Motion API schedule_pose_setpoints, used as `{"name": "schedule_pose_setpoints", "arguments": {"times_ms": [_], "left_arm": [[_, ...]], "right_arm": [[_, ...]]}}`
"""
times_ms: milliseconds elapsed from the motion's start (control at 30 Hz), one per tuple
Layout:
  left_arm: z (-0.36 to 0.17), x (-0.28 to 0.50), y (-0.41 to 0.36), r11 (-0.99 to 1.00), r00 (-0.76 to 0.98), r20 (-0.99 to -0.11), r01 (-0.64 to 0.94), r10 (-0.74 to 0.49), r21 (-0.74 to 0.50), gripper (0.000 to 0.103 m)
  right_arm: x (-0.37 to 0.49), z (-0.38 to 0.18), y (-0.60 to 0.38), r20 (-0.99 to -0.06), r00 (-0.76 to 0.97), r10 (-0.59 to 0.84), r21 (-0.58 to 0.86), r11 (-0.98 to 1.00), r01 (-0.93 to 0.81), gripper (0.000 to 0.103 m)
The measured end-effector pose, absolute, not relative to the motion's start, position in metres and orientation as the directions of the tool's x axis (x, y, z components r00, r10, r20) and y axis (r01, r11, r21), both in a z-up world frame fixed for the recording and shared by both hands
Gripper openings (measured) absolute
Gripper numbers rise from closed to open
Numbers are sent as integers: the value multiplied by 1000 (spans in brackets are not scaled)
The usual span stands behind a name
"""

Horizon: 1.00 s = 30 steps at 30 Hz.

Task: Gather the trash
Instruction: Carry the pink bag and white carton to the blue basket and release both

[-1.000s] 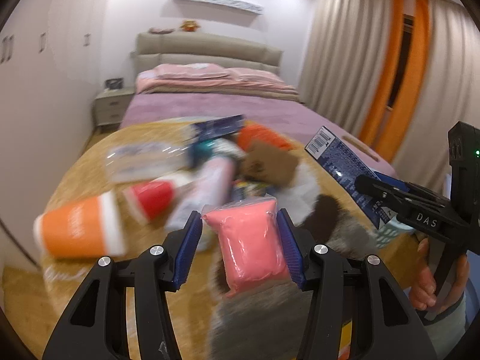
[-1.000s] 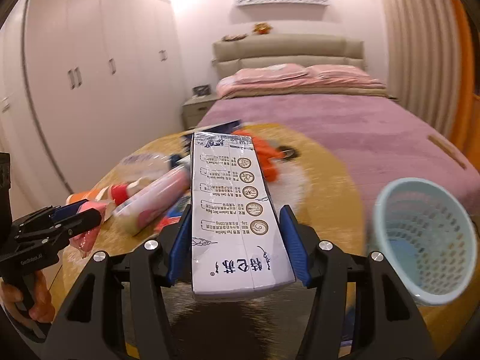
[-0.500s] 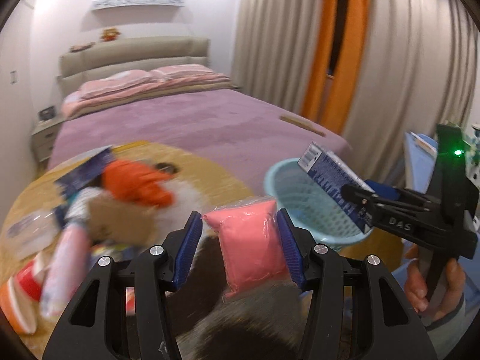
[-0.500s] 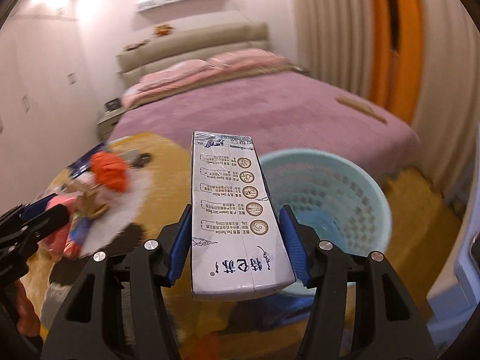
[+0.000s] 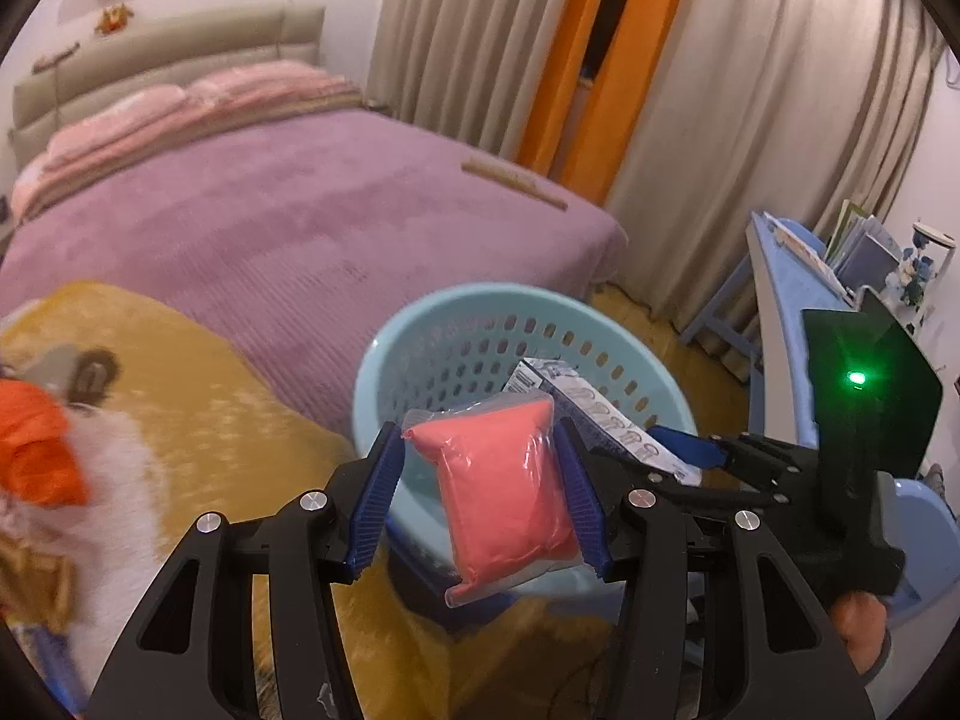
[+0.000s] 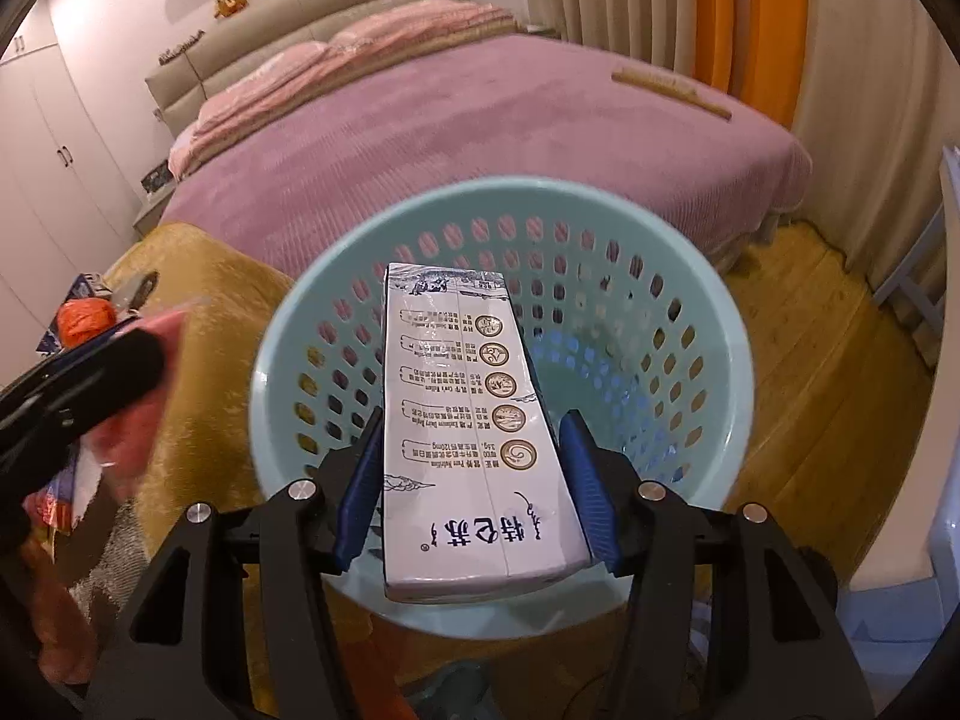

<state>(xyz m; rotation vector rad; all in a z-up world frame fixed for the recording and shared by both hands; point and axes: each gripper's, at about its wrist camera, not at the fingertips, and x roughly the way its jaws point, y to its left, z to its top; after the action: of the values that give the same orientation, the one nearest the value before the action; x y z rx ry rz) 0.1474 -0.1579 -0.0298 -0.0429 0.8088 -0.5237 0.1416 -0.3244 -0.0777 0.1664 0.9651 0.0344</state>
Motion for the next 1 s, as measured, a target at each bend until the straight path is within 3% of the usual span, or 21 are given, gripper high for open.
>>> {"name": "schedule_pose_setpoints", "arguments": {"times_ms": [300, 633, 733, 1000], "left_arm": [[-76, 181, -171, 861, 456, -751, 414, -477, -296, 50], [-82, 189, -187, 855, 434, -761, 424, -482, -300, 53], [-82, 187, -185, 861, 442, -763, 417, -472, -291, 78], [-65, 165, -166, 855, 480, -726, 423, -492, -300, 80]], "right_arm": [[153, -100, -324, -874, 469, 125, 160, 987, 35, 55], [149, -105, -329, -881, 447, 155, 190, 981, 36, 55], [142, -104, -333, -877, 451, 163, 205, 978, 45, 55], [125, -88, -332, -853, 493, 171, 220, 975, 43, 55]]}}
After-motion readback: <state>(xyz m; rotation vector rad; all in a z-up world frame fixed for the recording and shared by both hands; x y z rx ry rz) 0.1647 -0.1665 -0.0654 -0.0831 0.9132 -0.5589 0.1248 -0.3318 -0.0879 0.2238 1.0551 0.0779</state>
